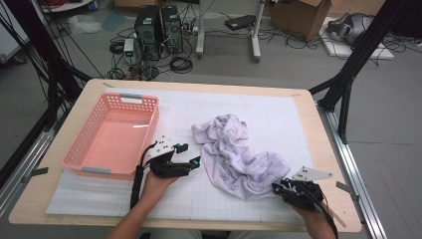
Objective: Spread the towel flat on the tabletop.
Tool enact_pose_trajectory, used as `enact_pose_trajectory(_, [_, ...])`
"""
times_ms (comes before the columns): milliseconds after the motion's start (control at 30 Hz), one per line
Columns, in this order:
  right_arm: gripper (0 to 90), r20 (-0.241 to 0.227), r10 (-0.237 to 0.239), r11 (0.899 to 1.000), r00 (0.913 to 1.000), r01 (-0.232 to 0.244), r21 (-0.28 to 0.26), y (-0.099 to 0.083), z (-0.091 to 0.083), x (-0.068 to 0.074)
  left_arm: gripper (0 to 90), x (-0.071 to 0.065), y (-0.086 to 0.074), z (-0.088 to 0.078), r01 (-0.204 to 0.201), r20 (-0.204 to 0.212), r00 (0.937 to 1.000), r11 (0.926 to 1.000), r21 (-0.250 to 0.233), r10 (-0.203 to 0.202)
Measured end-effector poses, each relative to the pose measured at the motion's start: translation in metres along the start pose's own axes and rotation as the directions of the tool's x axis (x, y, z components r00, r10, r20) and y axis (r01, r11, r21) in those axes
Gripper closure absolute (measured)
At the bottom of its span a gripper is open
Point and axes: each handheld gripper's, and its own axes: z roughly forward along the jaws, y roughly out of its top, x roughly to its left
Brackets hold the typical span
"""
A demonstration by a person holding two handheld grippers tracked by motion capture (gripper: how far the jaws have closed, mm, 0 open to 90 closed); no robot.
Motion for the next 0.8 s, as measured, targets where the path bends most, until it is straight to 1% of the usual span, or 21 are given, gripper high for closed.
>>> enact_pose_trajectory(33, [73.1,0.0,0.0,1.0,1.0,0.0,0.0,0.0,0.0,0.0,29.8,0.0,0.0,0.0,-0.003,0.0,1.0,1.0,0.002,0.003])
enact_pose_trajectory(67, [73.1,-0.009,-0.007,1.0,0.9999,0.008,0.006,-0.004,-0.005,0.004,30.2,0.0,0.0,0.0,-0.001,-0.001,1.0,1.0,0.003,0.001])
enact_pose_trajectory(100, [72.5,-0.044,-0.023,1.0,0.9988,0.023,0.013,-0.01,-0.014,0.01,30.4,0.0,0.0,0.0,0.0,-0.002,1.0,1.0,0.006,0.0])
enact_pose_trajectory(133, [70.7,-0.054,-0.028,0.999,0.9981,0.029,0.015,-0.012,-0.019,0.013,30.6,0.0,0.0,0.001,0.002,0.0,1.0,1.0,0.007,-0.002])
enact_pose_trajectory(167, [70.7,-0.054,-0.028,0.999,0.9981,0.029,0.015,-0.012,-0.019,0.013,30.6,-0.001,0.0,0.001,-0.001,0.004,1.0,1.0,0.009,0.001])
enact_pose_trajectory(233, [63.8,-0.077,-0.044,0.999,0.996,0.044,-0.007,-0.013,-0.029,0.015,31.0,-0.001,0.0,0.001,-0.004,0.005,1.0,0.9999,0.01,0.004])
enact_pose_trajectory(267, [63.1,-0.083,-0.064,0.997,0.9945,0.061,-0.037,-0.012,-0.035,0.016,30.9,-0.001,0.0,0.001,-0.004,0.005,1.0,0.9999,0.01,0.004])
enact_pose_trajectory(300, [57.9,-0.086,-0.085,0.991,0.9926,0.075,-0.111,-0.006,-0.047,0.017,31.0,-0.001,0.0,0.001,-0.002,0.005,1.0,1.0,0.008,0.002])
enact_pose_trajectory(333, [57.9,-0.086,-0.085,0.991,0.9926,0.075,-0.111,-0.006,-0.047,0.017,31.0,-0.001,0.0,0.001,-0.002,0.003,1.0,1.0,0.006,0.002])
enact_pose_trajectory(367, [55.0,-0.077,-0.092,0.979,0.9928,0.076,-0.189,0.005,-0.057,0.014,31.2,0.0,-0.001,0.001,-0.001,0.004,1.0,1.0,0.005,0.001])
enact_pose_trajectory(400, [55.0,-0.077,-0.092,0.979,0.9928,0.076,-0.189,0.005,-0.057,0.014,31.2,-0.001,-0.001,0.002,0.0,0.004,1.0,1.0,0.004,0.0])
enact_pose_trajectory(467, [50.7,-0.057,-0.081,0.969,0.9951,0.065,-0.239,0.018,-0.061,0.01,31.6,-0.001,-0.001,0.002,0.001,0.006,1.0,1.0,0.007,-0.001])
enact_pose_trajectory(500, [49.8,-0.036,-0.084,0.964,0.9958,0.072,-0.255,0.025,-0.061,0.006,31.7,-0.001,-0.001,0.003,0.001,0.005,1.0,1.0,0.009,-0.001])
enact_pose_trajectory(533, [47.9,0.018,-0.079,0.963,0.9967,0.081,-0.258,0.038,-0.054,-0.002,31.6,-0.001,-0.001,0.003,-0.002,0.006,1.0,1.0,0.008,0.002])
enact_pose_trajectory(567, [47.9,0.018,-0.079,0.963,0.9967,0.081,-0.258,0.038,-0.054,-0.002,31.6,-0.001,-0.001,0.003,-0.001,0.007,1.0,0.9999,0.011,0.001])
enact_pose_trajectory(600, [47.8,0.038,-0.068,0.964,0.9969,0.076,-0.254,0.051,-0.04,-0.012,31.7,-0.001,-0.001,0.003,0.0,0.007,1.0,0.9999,0.013,0.0])
enact_pose_trajectory(633, [47.6,0.046,-0.063,0.969,0.9969,0.073,-0.238,0.058,-0.03,-0.016,31.7,-0.001,-0.001,0.004,-0.001,0.009,1.0,0.9999,0.013,0.001])
enact_pose_trajectory(667, [47.6,0.044,-0.06,0.973,0.9973,0.068,-0.221,0.063,-0.019,-0.02,31.7,-0.001,-0.002,0.004,0.002,0.007,1.0,0.9999,0.014,-0.002])
enact_pose_trajectory(700, [47.6,0.044,-0.06,0.973,0.9973,0.068,-0.221,0.063,-0.019,-0.02,31.7,0.0,-0.002,0.004,0.001,0.006,1.0,0.9999,0.016,-0.001])
enact_pose_trajectory(733, [47.2,0.041,-0.056,0.98,0.9976,0.063,-0.189,0.073,0.004,-0.027,31.7,0.0,-0.002,0.003,-0.001,0.005,1.0,0.9999,0.017,0.001])
enact_pose_trajectory(800, [46.9,0.019,-0.047,0.987,0.9987,0.049,-0.153,0.081,0.028,-0.031,31.6,0.0,-0.002,0.003,-0.001,0.006,1.0,0.9998,0.018,0.001])
